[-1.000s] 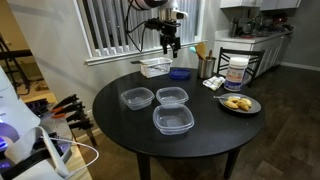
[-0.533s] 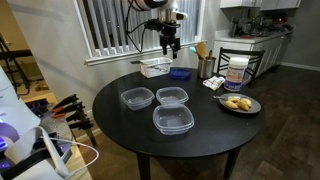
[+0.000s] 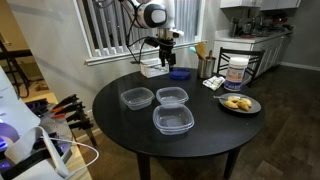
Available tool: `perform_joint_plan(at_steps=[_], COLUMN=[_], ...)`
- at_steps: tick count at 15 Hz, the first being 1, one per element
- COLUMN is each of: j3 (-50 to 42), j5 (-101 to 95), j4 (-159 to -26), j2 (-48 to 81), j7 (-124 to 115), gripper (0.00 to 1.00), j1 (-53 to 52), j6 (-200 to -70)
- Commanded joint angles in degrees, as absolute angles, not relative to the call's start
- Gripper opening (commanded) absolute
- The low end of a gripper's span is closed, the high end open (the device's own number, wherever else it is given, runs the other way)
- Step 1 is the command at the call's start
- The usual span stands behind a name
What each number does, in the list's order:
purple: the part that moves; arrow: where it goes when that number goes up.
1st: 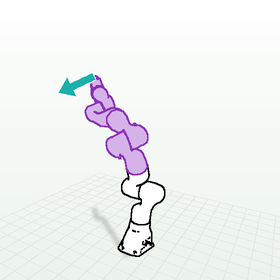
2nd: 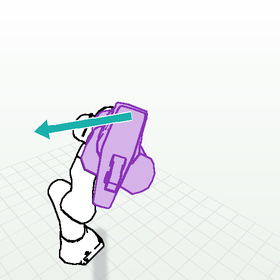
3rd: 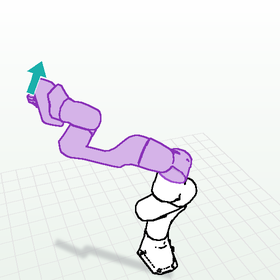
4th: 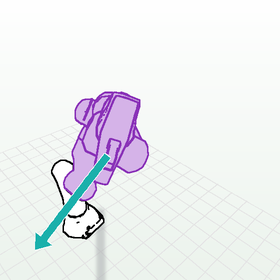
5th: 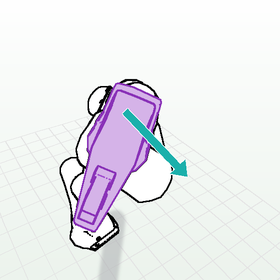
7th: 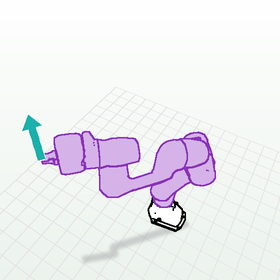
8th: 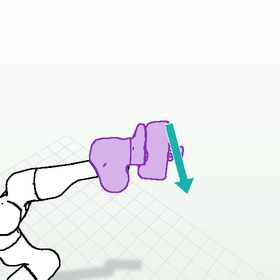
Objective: Stack the lunchboxes
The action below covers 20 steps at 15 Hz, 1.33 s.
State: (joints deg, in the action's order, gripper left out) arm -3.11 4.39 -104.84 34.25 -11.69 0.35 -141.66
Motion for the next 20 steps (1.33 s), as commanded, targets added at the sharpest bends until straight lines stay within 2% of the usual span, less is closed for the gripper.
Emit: perform_joint_plan(at_steps=[1, 4, 10, 11, 12, 20], j3=[-3.8, -4.4, -6.4, -6.4, -6.4, -7.3], j5=[4.4, 4.3, 5.1, 5.3, 5.3, 4.4], j4=[-101.5, -99.0, -94.7, -94.1, -93.5, -90.5], j2=[40.1, 45.4, 53.8, 54.6, 55.2, 55.6], j7=[-16.5, -18.2, -21.5, -21.3, -21.1, -21.3], gripper=[1.0, 1.0, 1.0, 0.75, 0.74, 0.2], j1=[-1.9, -3.2, -3.6, -3.4, -3.4, -4.5], j6=[-144.1, -148.3, -148.4, -148.6, -148.5, -148.1])
